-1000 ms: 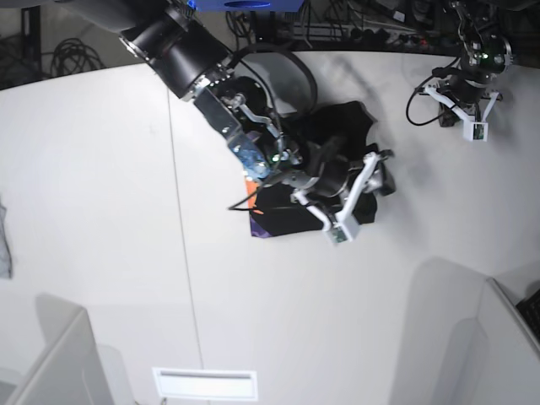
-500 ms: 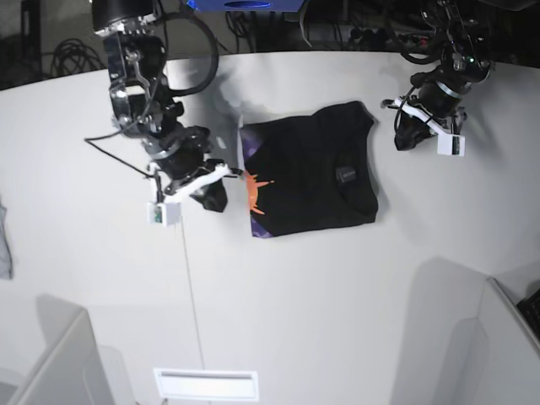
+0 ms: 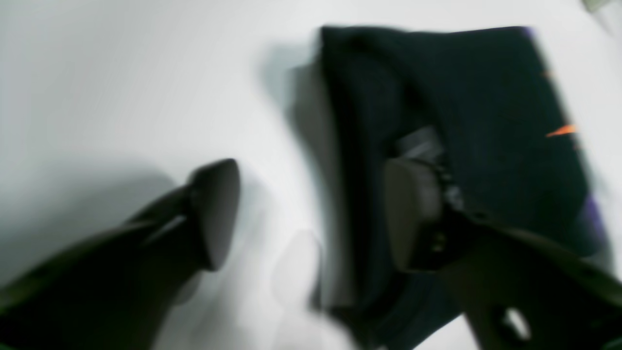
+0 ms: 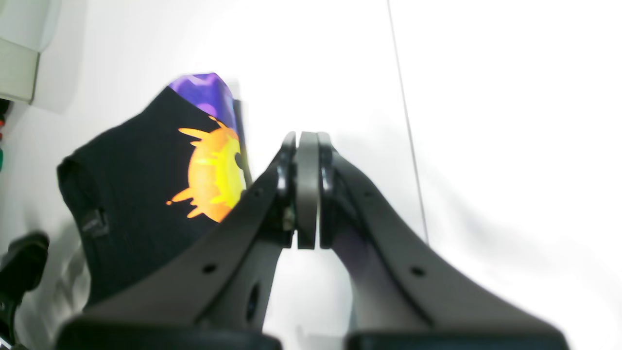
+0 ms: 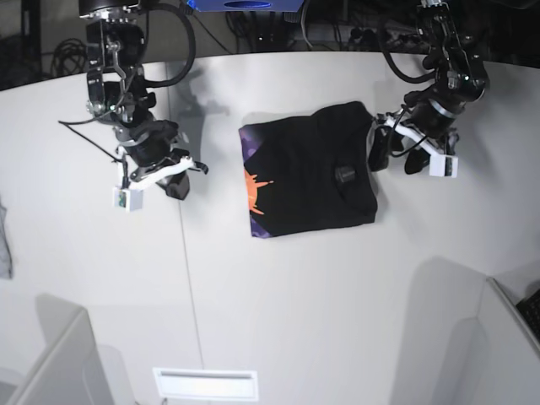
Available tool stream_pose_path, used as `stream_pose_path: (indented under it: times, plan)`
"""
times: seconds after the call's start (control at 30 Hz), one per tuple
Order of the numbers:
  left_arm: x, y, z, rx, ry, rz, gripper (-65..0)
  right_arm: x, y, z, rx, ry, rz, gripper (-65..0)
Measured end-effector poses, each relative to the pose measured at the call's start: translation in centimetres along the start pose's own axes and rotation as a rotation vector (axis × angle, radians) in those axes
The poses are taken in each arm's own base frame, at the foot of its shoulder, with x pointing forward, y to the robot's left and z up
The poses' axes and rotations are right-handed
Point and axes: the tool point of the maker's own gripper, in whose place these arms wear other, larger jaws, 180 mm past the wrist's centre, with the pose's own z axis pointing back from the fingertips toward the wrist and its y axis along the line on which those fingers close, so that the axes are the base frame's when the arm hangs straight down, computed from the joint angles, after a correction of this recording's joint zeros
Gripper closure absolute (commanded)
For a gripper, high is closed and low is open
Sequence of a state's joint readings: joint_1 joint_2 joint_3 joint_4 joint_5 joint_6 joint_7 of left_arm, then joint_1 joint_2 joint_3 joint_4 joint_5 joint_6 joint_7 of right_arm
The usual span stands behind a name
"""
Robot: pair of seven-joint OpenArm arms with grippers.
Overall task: Fold the T-shirt properly
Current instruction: 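Grasp the folded shirt's edge with the left gripper and drag it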
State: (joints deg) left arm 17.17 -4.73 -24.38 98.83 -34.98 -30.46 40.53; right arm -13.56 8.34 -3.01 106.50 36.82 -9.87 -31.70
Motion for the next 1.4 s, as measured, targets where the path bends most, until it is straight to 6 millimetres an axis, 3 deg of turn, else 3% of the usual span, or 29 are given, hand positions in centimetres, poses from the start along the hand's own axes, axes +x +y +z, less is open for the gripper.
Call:
stream_pose_path:
  times: [0.1, 0.43, 0.67, 0.77, 0.97, 1.1, 1.3, 1.4]
  plan:
    - [0.2, -1.1, -1.2, -0.061, -0.027, 0.074, -51.2, 0.1, -0.1, 0.0, 0.0, -0.002, 0.005, 0.0]
    - [-2.3, -2.3, -5.5, -0.104, 0.063, 0.182, -51.2, -0.1, -1.1, 0.4, -0.019, 0.014, 0.047, 0.0]
    - [-2.7, -3.8, -7.5, -0.156, 0.091, 0.186, -50.4, -0.7, -1.6, 0.6, -0.029, 0.028, 0.04, 0.0]
    - [-3.0, -3.7, -7.9, -0.155, 0.094, 0.215, -39.5, -0.5, -1.7, 0.6, -0.033, 0.02, 0.041, 0.0]
    - [-4.0, -3.4, -8.5, -0.145, 0.126, 0.239, -1.5, -0.4, -2.3, 0.8, -0.043, 0.023, 0.059, 0.0]
    - [-4.4, -4.6, -9.0, -0.188, 0.179, 0.161, 0.0, -1.3, -3.0, 1.2, -0.059, 0.043, 0.04, 0.0]
    - [-4.8, -6.0, -9.3, -0.255, 0.26, -0.001, 0.0, -0.8, -7.1, 2.8, -0.166, 0.011, 0.004, 0.0]
    - [-4.7, -6.3, -9.4, -0.28, 0.292, -0.077, 0.0, -1.2, -8.2, 3.4, -0.194, 0.018, -0.018, 0.0]
